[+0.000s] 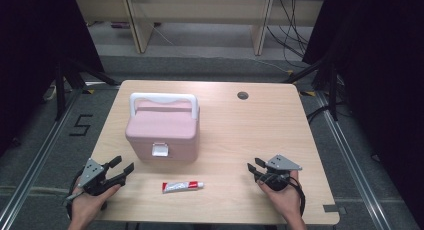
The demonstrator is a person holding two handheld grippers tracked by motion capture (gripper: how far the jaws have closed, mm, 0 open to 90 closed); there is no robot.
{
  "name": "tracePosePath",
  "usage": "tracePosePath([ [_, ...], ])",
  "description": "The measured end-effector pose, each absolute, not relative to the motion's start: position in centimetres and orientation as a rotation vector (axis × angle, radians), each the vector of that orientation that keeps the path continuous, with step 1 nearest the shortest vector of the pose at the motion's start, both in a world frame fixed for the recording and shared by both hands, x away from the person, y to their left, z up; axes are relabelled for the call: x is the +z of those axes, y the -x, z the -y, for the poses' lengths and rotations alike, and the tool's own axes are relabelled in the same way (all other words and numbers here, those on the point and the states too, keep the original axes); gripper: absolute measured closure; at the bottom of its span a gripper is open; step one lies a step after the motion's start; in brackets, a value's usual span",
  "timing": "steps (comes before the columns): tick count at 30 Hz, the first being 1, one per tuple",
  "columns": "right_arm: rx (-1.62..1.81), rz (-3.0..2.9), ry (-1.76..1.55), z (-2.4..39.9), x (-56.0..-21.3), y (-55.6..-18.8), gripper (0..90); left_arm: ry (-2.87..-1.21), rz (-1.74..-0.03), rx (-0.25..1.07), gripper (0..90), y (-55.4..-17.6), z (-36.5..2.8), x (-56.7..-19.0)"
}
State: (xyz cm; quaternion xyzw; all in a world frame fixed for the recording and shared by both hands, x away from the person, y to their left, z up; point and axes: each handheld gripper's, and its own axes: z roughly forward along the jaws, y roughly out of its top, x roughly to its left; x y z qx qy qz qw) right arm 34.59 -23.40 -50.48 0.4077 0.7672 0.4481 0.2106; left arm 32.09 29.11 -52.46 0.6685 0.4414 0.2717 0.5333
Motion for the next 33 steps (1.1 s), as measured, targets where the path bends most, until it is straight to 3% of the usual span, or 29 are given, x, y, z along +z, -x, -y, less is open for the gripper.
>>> tracePosePath([
  [5,1.261,-2.154,-1.137,23.4,-50.4,-34.6,62.3,-1.602,-1.071,0.643,41.1,-32.1,-29.1,-52.4],
  [11,1.233,-2.163,-1.09,23.3,-50.0,-34.2,71.0,-1.586,-1.064,0.637,45.3,-32.0,-28.9,-52.4],
  [15,1.204,-2.226,-1.067,22.0,-49.7,-34.1,77.6,-1.596,-1.033,0.631,55.5,-31.7,-28.8,-51.9],
  [30,1.185,-2.286,-1.022,20.2,-49.0,-34.4,74.6,-1.608,-0.973,0.62,53.0,-30.8,-28.2,-49.7],
  [33,1.18,-2.297,-0.976,20.1,-49.0,-34.6,77.9,-1.601,-0.972,0.606,59.1,-30.6,-27.7,-49.3],
])
